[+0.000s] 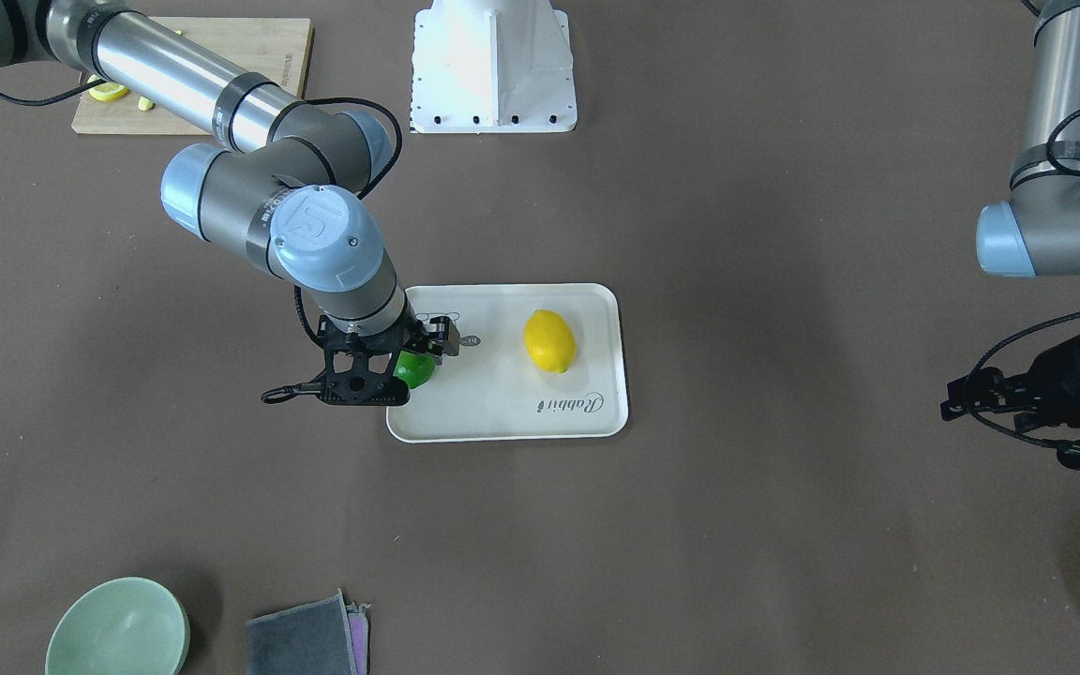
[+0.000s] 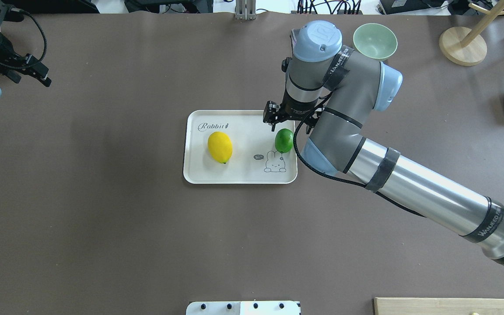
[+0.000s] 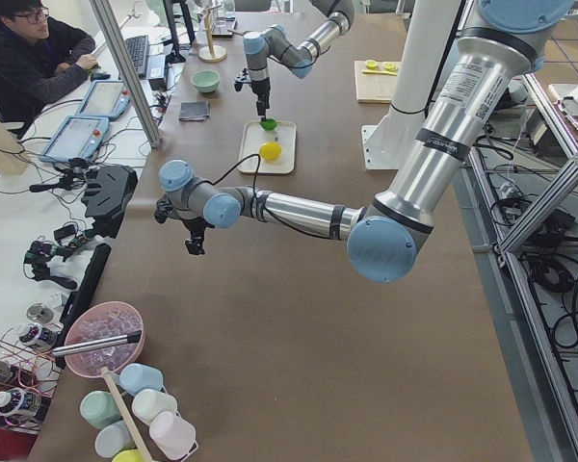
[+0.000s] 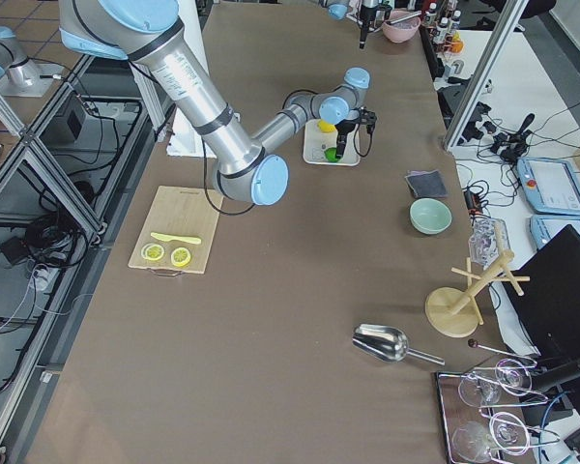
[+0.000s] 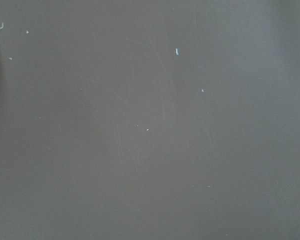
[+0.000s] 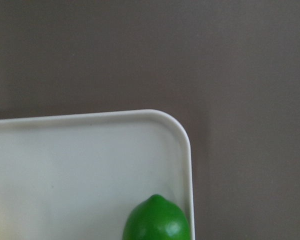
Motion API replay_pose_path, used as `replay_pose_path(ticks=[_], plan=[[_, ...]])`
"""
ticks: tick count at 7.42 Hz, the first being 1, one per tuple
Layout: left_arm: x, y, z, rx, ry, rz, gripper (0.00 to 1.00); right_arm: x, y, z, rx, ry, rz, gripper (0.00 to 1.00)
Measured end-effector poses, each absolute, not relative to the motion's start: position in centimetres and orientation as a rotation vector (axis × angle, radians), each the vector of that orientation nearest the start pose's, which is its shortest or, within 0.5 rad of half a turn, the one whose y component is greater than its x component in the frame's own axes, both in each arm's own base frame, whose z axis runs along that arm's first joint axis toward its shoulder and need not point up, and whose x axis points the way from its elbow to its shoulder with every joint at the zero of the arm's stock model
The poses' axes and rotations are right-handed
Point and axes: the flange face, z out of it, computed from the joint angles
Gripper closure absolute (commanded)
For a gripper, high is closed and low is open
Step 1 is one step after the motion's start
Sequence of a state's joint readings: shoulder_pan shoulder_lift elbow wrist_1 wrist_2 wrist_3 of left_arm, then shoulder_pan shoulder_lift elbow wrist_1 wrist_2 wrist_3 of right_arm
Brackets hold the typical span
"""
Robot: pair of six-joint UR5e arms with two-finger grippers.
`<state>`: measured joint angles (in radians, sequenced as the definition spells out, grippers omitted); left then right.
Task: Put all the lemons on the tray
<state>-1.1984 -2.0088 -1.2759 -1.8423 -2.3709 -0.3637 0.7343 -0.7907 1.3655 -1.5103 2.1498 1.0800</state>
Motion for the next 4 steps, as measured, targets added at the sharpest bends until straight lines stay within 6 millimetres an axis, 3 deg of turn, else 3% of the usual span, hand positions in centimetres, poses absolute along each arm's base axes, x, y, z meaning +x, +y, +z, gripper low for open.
replay_pose_path(ticks=[2,3,4], plan=[[18.5,-66.5,51.4,0.090,0.878,0.169,0.03,-45.1,-59.3,28.3,-0.121,-0.859,0.045,0.00],[17.3,-66.7,51.6,0.095,0.877,0.156,0.03,-41.3,-59.0,30.9,-0.107,-0.867,0.034,0.00],[15.8,-66.8,52.3,0.102,0.871,0.152,0.03,-36.3,-58.0,34.3,-0.076,-0.867,0.009,0.00]])
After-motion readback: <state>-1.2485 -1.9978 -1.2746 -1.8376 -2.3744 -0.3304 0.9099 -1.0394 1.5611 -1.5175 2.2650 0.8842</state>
